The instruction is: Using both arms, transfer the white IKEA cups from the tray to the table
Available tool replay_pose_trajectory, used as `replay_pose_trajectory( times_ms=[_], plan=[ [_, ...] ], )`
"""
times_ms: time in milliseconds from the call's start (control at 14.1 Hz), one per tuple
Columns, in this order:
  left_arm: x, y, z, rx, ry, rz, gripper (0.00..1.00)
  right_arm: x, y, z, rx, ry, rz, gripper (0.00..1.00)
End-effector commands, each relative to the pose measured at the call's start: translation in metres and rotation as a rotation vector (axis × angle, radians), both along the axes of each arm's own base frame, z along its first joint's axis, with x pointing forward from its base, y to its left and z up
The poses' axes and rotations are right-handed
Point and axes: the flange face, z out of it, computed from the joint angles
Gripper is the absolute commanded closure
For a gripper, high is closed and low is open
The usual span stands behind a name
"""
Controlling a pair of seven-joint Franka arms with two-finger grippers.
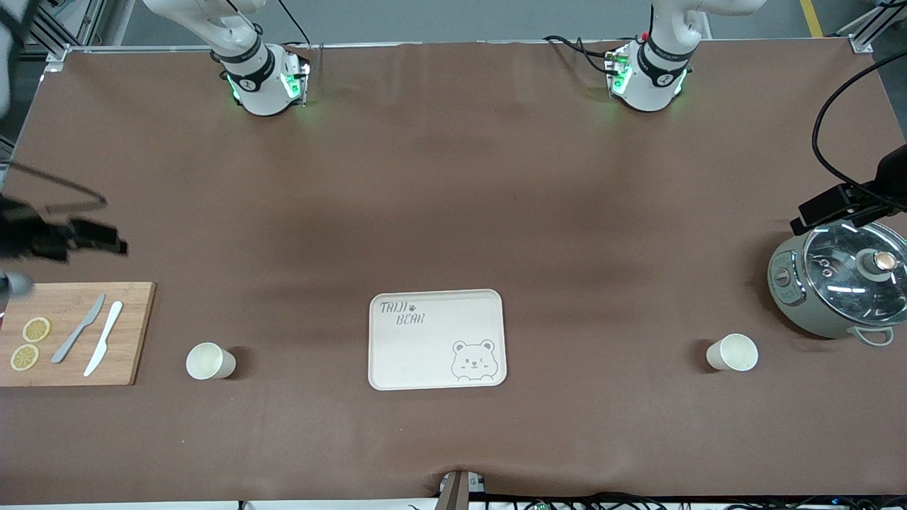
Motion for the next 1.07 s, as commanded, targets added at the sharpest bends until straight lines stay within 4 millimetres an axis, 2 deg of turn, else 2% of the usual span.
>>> replay_pose_trajectory(
  times_ms=[0,142,284,497,639,852,995],
  plan=[
    [-0.003,-0.002,0.003,-0.002,0.005,-0.002,0.00,-0.051,0.000,0.039,-0.049,-0.017,-0.017,0.00],
    [-0.003,-0.005,0.003,-0.002,0.005,-0.007,0.00,-0.073,-0.003,0.051,-0.040,-0.041,-0.019,0.00],
    [-0.003,-0.002,0.007,0.026,-0.006,-0.009,0.00,-0.083,-0.011,0.044,-0.058,-0.053,-0.026,0.00],
    [-0.003,-0.005,0.008,0.128,-0.009,-0.029,0.00,-0.089,-0.021,0.017,-0.051,-0.104,-0.042,0.00],
    [-0.004,-0.007,0.011,0.136,-0.014,-0.032,0.00,-0.103,-0.026,0.003,-0.041,-0.150,-0.047,0.00],
    [-0.005,-0.012,0.032,0.121,-0.057,-0.037,0.00,-0.103,-0.053,0.020,-0.034,-0.194,-0.099,0.00],
    [-0.008,-0.017,0.042,0.121,-0.073,-0.045,0.00,-0.097,-0.060,0.020,-0.028,-0.197,-0.112,0.00]
  ],
)
